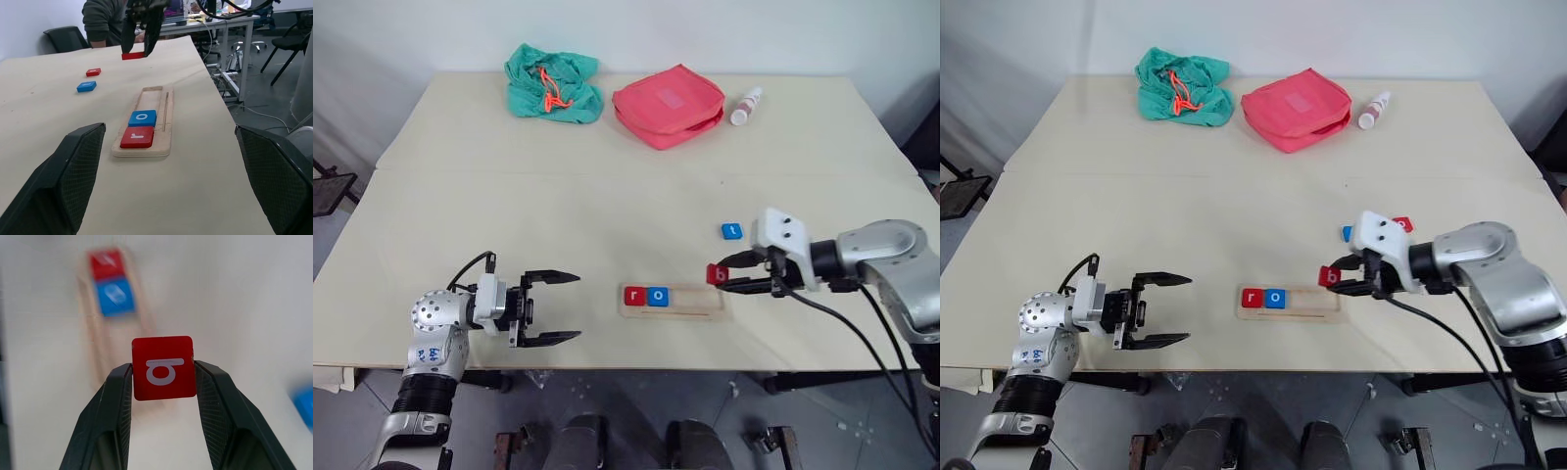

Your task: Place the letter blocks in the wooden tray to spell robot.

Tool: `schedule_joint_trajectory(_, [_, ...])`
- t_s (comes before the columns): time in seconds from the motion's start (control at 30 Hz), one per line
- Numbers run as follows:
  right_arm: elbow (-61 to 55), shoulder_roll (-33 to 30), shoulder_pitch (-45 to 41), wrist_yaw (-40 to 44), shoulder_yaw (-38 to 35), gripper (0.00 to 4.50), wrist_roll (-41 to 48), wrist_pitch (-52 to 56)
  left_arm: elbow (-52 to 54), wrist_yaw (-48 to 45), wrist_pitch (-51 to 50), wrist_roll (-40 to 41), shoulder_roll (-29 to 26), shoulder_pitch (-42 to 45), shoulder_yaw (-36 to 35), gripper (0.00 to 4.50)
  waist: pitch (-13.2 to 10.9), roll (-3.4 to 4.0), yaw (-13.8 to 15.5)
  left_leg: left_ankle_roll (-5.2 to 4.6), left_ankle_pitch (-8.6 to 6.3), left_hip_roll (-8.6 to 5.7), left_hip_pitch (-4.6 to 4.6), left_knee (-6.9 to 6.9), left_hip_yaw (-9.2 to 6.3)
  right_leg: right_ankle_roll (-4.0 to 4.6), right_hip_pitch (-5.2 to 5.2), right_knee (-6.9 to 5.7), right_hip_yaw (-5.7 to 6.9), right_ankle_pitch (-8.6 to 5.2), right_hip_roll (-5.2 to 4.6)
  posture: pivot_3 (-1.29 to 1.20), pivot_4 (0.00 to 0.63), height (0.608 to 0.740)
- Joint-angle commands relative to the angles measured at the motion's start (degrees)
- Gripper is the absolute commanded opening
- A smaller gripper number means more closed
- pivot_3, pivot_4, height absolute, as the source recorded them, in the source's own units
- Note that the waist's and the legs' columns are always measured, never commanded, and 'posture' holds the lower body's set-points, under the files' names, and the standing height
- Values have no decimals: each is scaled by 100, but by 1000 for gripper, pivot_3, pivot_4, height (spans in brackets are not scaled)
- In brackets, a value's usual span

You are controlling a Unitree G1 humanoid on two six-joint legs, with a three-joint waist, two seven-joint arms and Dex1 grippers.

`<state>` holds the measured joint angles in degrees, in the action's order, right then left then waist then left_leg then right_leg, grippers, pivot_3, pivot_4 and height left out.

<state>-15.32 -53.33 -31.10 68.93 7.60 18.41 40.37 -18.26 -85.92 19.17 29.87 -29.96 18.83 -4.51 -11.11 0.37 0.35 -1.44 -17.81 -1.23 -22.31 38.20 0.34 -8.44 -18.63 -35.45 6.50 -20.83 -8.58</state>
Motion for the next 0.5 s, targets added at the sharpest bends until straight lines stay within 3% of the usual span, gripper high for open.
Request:
schedule_joint_trajectory(0.03, [-68, 325, -246, -417, 549, 1483, -377, 125, -3, -95, 139, 0, -17, 98, -56, 4500, 0, -1, -21, 0, 0, 0, 1, 0, 2, 0, 0, -1, -1, 0, 0, 0, 150, 740])
schedule_joint_trajectory(0.5, [-70, 697, -587, -371, 1096, 1483, -577, 199, 356, 106, 118, 38, -83, -256, -146, 4500, 0, -1, -35, 0, 0, 1, -4, -4, 2, 0, -14, -12, 0, 0, 0, 0, 150, 740])
